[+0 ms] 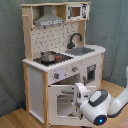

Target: Play with the kitchen

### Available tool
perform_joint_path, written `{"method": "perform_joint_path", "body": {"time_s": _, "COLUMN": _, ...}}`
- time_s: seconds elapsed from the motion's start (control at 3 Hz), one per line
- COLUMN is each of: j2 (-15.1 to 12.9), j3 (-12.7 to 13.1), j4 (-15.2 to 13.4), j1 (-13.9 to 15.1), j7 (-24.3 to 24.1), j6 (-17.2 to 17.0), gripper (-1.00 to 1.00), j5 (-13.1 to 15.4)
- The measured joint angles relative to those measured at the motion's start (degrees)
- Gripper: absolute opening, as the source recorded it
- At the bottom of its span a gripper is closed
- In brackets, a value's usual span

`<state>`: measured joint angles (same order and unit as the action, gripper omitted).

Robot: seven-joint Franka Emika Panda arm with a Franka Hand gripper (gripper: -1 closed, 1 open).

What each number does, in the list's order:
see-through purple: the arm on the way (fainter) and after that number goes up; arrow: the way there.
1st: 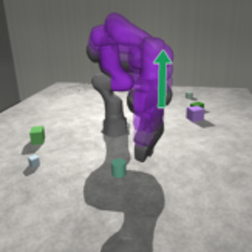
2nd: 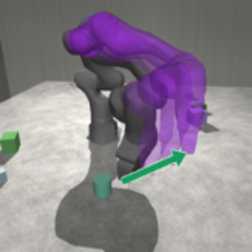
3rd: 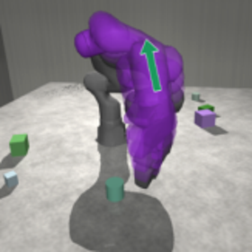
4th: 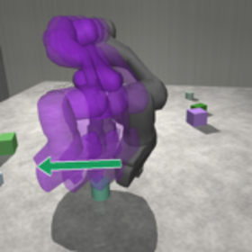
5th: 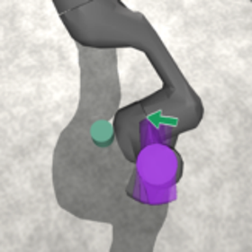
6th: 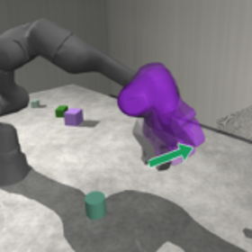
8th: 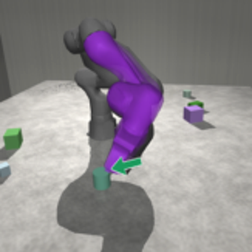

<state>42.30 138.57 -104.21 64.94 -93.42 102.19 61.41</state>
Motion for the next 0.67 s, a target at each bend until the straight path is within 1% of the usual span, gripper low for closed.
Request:
{"method": "perform_joint_path", "body": {"time_s": 0.33, "j2": 0.83, "j3": 0.25, "j4": 4.17, "j1": -1.08, "j7": 4.23, "j6": -1.53, "gripper": 1.00, "j5": 1.49}}
{"method": "perform_joint_path", "body": {"time_s": 0.67, "j2": 1.55, "j3": 0.40, "j4": 7.72, "j1": -2.62, "j7": 8.50, "j6": -3.88, "gripper": 1.00, "j5": 3.22}}
